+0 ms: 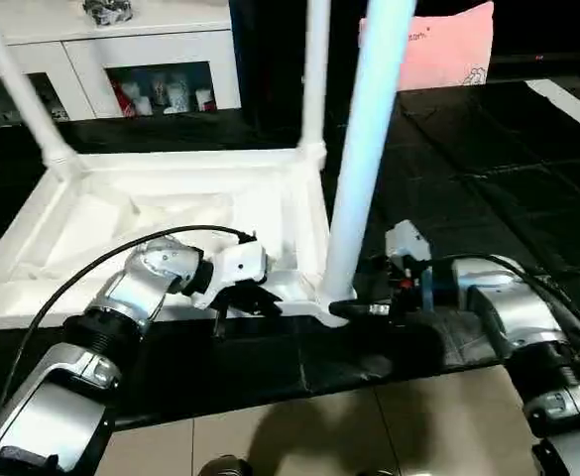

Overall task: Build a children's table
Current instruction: Rotate leg to tighten

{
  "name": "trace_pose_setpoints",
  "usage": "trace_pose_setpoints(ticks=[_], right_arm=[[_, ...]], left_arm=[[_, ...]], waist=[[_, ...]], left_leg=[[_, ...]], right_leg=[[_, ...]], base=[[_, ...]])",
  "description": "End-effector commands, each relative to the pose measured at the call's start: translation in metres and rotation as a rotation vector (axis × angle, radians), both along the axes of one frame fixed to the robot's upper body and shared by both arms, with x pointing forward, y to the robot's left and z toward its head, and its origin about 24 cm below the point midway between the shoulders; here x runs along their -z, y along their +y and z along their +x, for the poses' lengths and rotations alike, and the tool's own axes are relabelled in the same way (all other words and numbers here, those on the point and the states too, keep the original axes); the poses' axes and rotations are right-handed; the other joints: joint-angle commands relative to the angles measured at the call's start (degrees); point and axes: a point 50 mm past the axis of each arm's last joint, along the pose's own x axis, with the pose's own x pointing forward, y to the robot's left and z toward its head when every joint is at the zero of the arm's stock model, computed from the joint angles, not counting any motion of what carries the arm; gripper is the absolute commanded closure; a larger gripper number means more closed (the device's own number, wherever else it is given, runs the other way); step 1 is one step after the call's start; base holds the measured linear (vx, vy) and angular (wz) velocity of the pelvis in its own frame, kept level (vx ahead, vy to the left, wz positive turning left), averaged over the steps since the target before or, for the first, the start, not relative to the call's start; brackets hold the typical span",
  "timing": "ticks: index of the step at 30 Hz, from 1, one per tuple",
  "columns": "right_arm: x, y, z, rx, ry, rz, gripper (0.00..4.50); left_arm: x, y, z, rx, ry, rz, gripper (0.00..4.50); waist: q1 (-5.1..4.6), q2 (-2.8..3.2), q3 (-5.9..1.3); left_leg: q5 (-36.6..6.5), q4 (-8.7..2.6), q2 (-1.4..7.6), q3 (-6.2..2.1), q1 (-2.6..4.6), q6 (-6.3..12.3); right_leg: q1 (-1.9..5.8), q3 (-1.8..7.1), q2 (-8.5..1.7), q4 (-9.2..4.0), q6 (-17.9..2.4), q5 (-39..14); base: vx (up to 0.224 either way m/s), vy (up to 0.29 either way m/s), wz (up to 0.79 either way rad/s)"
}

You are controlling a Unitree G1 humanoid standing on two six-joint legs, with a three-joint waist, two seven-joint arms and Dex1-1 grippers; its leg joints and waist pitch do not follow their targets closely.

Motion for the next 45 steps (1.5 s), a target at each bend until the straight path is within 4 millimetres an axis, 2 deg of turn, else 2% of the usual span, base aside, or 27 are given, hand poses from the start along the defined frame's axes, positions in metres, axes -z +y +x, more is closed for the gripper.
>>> trace_pose_setpoints(ticks=[1,2,5,8,10,11,14,16,27,28,30,31,32,33,35,36,38,39,40,41,42,44,45], right_arm=[[-0.003,0.004,0.002,-0.044,0.013,-0.008,0.95],[-0.003,0.004,0.003,-0.050,0.018,-0.008,1.06],[-0.002,0.004,0.003,-0.065,0.032,-0.009,1.22],[-0.001,0.004,0.003,-0.078,0.046,-0.009,1.59],[-0.001,0.004,0.003,-0.081,0.050,-0.009,1.67],[-0.001,0.003,0.003,-0.085,0.054,-0.009,1.87],[0.000,0.003,0.003,-0.092,0.061,-0.008,1.97],[0.001,0.003,0.003,-0.099,0.065,-0.007,2.23],[0.007,0.007,-0.004,-0.118,0.090,0.006,2.42],[0.009,0.008,-0.005,-0.090,0.095,0.014,2.43],[0.013,0.010,-0.003,-0.024,0.094,0.013,2.43],[0.016,0.011,-0.001,0.025,0.092,0.007,2.43],[0.020,0.013,0.001,0.078,0.079,-0.003,2.43],[0.020,0.013,0.001,0.078,0.079,-0.003,2.44],[0.026,0.019,0.007,0.205,0.072,-0.017,2.46],[0.035,0.031,0.015,0.385,0.074,-0.022,2.49],[0.039,0.037,0.017,0.439,0.082,-0.026,2.51],[0.042,0.046,0.020,0.499,0.090,-0.033,2.51],[0.045,0.053,0.024,0.578,0.104,-0.038,2.51],[0.046,0.057,0.026,0.621,0.115,-0.042,2.51],[0.046,0.057,0.026,0.621,0.115,-0.042,2.51],[0.046,0.068,0.032,0.710,0.128,-0.034,2.52],[0.045,0.072,0.034,0.737,0.132,-0.029,2.52]], left_arm=[[0.004,-0.008,-0.007,0.099,0.007,0.040,4.50],[0.004,-0.007,-0.008,0.104,0.008,0.042,4.50],[0.004,-0.006,-0.009,0.116,0.009,0.051,4.50],[0.005,-0.006,-0.010,0.123,0.012,0.054,4.50],[0.005,-0.006,-0.011,0.126,0.013,0.057,4.50],[0.006,-0.006,-0.011,0.128,0.015,0.058,4.50],[0.006,-0.006,-0.011,0.130,0.015,0.061,4.50],[0.006,-0.005,-0.011,0.129,0.014,0.064,4.50],[0.007,-0.005,-0.006,0.064,0.027,0.051,4.50],[0.007,-0.006,-0.003,0.009,0.029,0.040,4.50],[0.006,-0.007,0.003,-0.074,0.025,0.013,4.50],[0.004,-0.008,0.007,-0.120,0.017,-0.005,4.50],[0.002,-0.010,0.012,-0.172,0.005,-0.017,4.50],[0.002,-0.010,0.012,-0.172,0.005,-0.017,4.50],[-0.004,-0.016,0.021,-0.285,-0.015,-0.056,4.50],[-0.012,-0.026,0.033,-0.445,-0.021,-0.119,4.50],[-0.014,-0.032,0.037,-0.494,-0.018,-0.142,4.50],[-0.017,-0.039,0.041,-0.552,-0.025,-0.170,4.50],[-0.019,-0.047,0.044,-0.605,-0.034,-0.194,4.50],[-0.020,-0.050,0.045,-0.629,-0.036,-0.204,4.50],[-0.020,-0.050,0.045,-0.629,-0.036,-0.204,4.50],[-0.022,-0.063,0.048,-0.682,-0.035,-0.242,4.50],[-0.023,-0.066,0.048,-0.693,-0.036,-0.250,4.50]], waist=[[-0.27,-0.69,-4.45],[-0.30,-0.82,-4.46],[-0.27,-0.72,-4.54],[-0.20,-0.74,-4.55],[-0.18,-0.73,-4.55],[-0.14,-0.67,-4.54],[-0.15,-0.67,-4.56],[-0.11,-0.65,-4.56],[-0.09,-0.60,-4.69],[-0.02,-0.34,-4.68],[-0.04,-0.22,-4.46],[-0.15,-0.35,-4.08],[-0.26,-0.47,-3.99],[-0.36,-0.51,-4.01],[-0.76,-0.59,-3.84],[-1.26,-0.37,-3.70],[-2.02,-0.49,-3.71],[-2.66,-0.40,-3.72],[-3.33,-0.26,-3.58],[-3.59,-0.24,-3.62],[-4.00,-0.38,-3.73],[-4.17,-0.40,-3.81],[-4.13,-0.34,-3.90]], left_leg=[[-15.51,-3.99,2.45,-0.29,1.27,2.73],[-15.32,-3.99,2.44,-0.27,1.22,2.84],[-14.59,-3.85,2.43,-0.22,1.28,3.10],[-14.20,-3.78,2.41,-0.20,1.25,3.31],[-14.19,-3.78,2.40,-0.18,1.27,3.27],[-14.43,-3.78,2.42,-0.19,1.31,3.18],[-14.64,-3.81,2.44,-0.22,1.34,2.99],[-14.65,-3.75,2.40,-0.21,1.31,2.99],[-14.13,-3.62,2.36,-0.19,1.37,3.21],[-14.08,-3.59,2.38,-0.22,1.41,3.21],[-15.24,-3.73,2.36,-0.18,1.55,2.86],[-17.78,-4.00,2.28,-0.18,1.60,2.04],[-18.98,-4.07,2.21,-0.25,1.68,1.35],[-20.70,-4.10,2.06,-0.45,2.02,0.40],[-21.55,-4.22,2.03,-0.63,1.93,-0.28],[-22.19,-4.28,2.02,-0.68,2.03,-1.15],[-23.53,-4.27,1.62,-1.09,1.89,-2.16],[-23.96,-4.38,1.52,-1.29,1.52,-2.05],[-25.87,-4.39,1.52,-1.44,1.66,-1.98],[-26.73,-4.23,1.49,-1.39,1.96,-1.98],[-27.59,-4.08,1.30,-1.44,2.10,-1.48],[-26.77,-4.09,1.21,-1.28,1.77,-0.32],[-26.16,-4.10,1.26,-1.19,1.82,0.03]], right_leg=[[2.78,2.54,-2.54,-3.49,-13.78,-13.64],[2.81,2.52,-2.51,-3.48,-13.82,-13.45],[2.78,2.53,-2.55,-3.36,-14.24,-12.54],[2.84,2.54,-2.54,-3.28,-14.21,-12.33],[2.82,2.51,-2.52,-3.32,-14.23,-12.54],[2.80,2.52,-2.54,-3.37,-14.25,-12.80],[2.82,2.51,-2.48,-3.28,-14.24,-12.67],[2.84,2.53,-2.53,-3.26,-14.26,-12.65],[2.91,2.49,-2.43,-3.13,-14.67,-11.39],[2.90,2.50,-2.45,-3.09,-14.78,-11.25],[2.80,2.51,-2.34,-3.29,-14.70,-12.34],[2.77,2.49,-2.43,-3.78,-13.81,-16.45],[2.76,2.48,-2.52,-3.95,-13.16,-18.84],[2.72,2.40,-2.69,-4.46,-11.66,-23.25],[2.56,2.40,-2.67,-4.71,-10.47,-25.74],[2.31,2.43,-2.66,-4.78,-10.01,-27.02],[2.49,1.87,-2.72,-5.09,-8.66,-30.29],[2.70,1.58,-2.60,-5.30,-7.68,-30.93],[2.44,1.35,-2.50,-5.69,-7.31,-31.59],[2.15,1.34,-2.51,-5.84,-7.44,-31.79],[2.12,1.17,-2.46,-6.07,-7.50,-31.69],[2.23,1.24,-2.45,-6.18,-7.86,-29.98],[2.18,1.27,-2.40,-6.20,-8.13,-28.81]], base=[[0.000,0.000,0.00],[0.000,0.000,0.00],[0.000,0.000,0.00],[0.000,0.000,0.00],[0.000,0.000,0.00],[0.000,0.000,0.00],[0.000,0.000,0.00],[0.000,0.000,0.00],[0.000,0.000,0.00],[0.000,0.000,0.00],[0.000,0.000,0.00],[0.000,0.000,0.00],[0.000,0.000,0.00],[0.000,0.000,0.00],[0.000,0.000,0.00],[0.000,0.000,0.00],[-0.028,0.007,-0.05],[0.000,0.000,0.00],[0.000,0.000,0.00],[0.000,0.000,0.00],[0.000,0.000,0.00],[0.000,0.000,0.00],[0.000,0.000,0.00]])
